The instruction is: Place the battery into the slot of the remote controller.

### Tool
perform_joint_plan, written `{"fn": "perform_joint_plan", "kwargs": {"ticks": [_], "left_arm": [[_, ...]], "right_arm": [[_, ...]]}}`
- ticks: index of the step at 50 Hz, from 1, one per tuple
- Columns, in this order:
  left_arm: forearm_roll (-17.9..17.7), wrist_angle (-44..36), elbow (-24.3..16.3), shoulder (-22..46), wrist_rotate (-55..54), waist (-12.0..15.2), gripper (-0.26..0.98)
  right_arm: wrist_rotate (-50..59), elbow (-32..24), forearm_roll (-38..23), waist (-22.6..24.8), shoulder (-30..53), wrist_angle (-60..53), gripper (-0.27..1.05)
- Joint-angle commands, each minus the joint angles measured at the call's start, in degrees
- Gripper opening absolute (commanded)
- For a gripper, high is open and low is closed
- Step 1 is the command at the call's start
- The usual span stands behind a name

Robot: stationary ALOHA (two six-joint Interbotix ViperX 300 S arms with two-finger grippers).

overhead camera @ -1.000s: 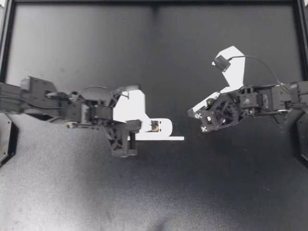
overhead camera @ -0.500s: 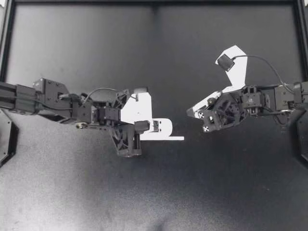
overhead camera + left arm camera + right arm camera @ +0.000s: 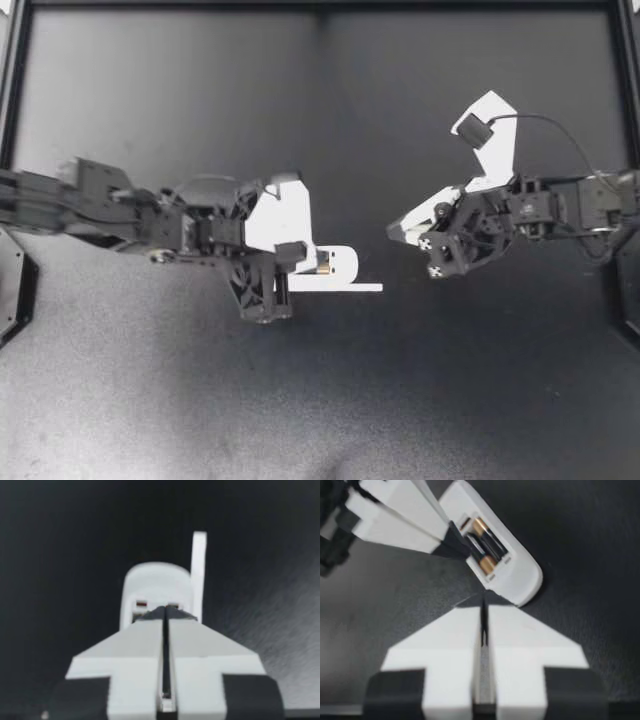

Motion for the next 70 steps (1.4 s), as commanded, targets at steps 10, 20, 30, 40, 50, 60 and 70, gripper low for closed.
{"fn": "perform_joint_plan", "kwargs": {"ticks": [10, 20, 30, 40, 50, 60, 70], "left_arm": [[0.0, 0.3, -0.4, -10.0, 0.2, -1.0, -0.18], [0.0, -0.7, 3.0, -14.7, -0.2, -1.1, -0.18], [0.0, -6.4, 8.6, -21.2, -0.2, -1.1, -0.18], [0.0, -13.3, 13.5, -24.9, -0.2, -1.1, -0.18], [0.0, -14.8, 14.6, -25.3, -0.1, -1.1, -0.18], [0.0, -14.9, 14.6, -25.3, 0.3, -1.1, -0.18], [-0.1, -14.9, 14.8, -25.4, 0.2, -1.1, -0.18]], "right_arm": [[-4.4, -1.1, -14.1, 0.7, -8.3, 1.0, -0.13], [-5.3, -1.6, -23.8, 1.8, -11.0, 0.2, -0.13], [-7.1, -3.2, -26.2, 2.4, -8.9, 0.1, -0.13], [-8.0, -5.0, -26.3, 2.4, -5.4, -0.7, -0.13], [-8.0, -5.4, -26.2, 2.4, -4.2, -1.4, -0.13], [-7.9, -5.4, -26.1, 2.4, -4.4, -1.5, -0.13], [-7.8, -5.3, -26.1, 2.4, -4.1, -1.5, -0.13]]}}
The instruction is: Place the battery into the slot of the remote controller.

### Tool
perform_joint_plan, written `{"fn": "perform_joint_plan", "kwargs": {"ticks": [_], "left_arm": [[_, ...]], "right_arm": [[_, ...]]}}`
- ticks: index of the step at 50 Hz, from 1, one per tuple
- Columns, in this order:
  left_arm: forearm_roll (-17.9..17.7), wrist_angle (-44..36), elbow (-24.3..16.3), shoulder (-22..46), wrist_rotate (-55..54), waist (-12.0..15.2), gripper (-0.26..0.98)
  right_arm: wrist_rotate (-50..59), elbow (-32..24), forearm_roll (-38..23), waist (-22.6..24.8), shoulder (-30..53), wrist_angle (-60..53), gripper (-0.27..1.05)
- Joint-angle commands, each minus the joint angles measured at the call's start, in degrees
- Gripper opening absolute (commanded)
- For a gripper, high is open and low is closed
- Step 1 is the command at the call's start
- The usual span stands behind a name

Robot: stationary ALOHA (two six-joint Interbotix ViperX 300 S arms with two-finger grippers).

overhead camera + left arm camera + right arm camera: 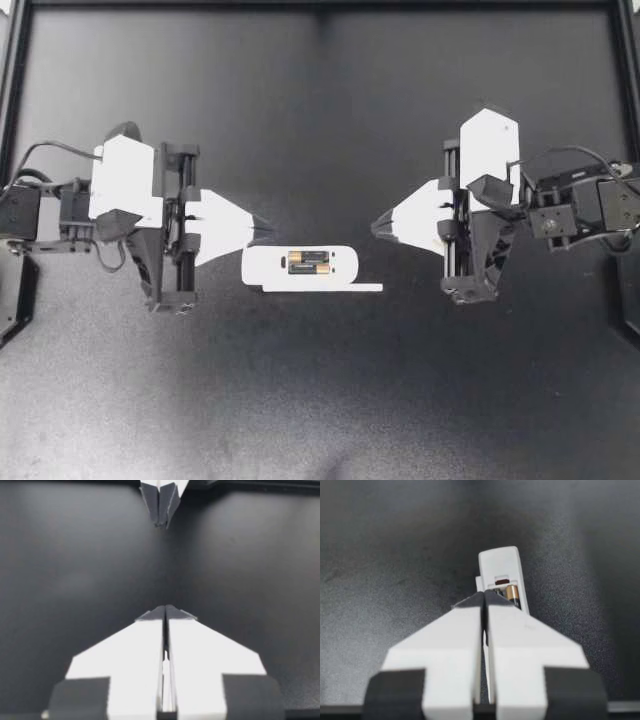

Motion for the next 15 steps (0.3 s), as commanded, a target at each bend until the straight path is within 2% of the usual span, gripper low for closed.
{"fn": "perform_joint_plan", "kwargs": {"ticks": [1, 15], "left_arm": [[0.0, -0.5, -0.4, -0.8, 0.0, 0.0, -0.18], [0.0, -0.9, -0.3, -1.0, -0.1, 0.0, -0.18]], "right_arm": [[0.0, -1.1, 0.1, 0.3, -0.4, -0.4, -0.13], [0.0, -0.4, 0.1, 0.3, -0.1, -0.5, -0.13]]}}
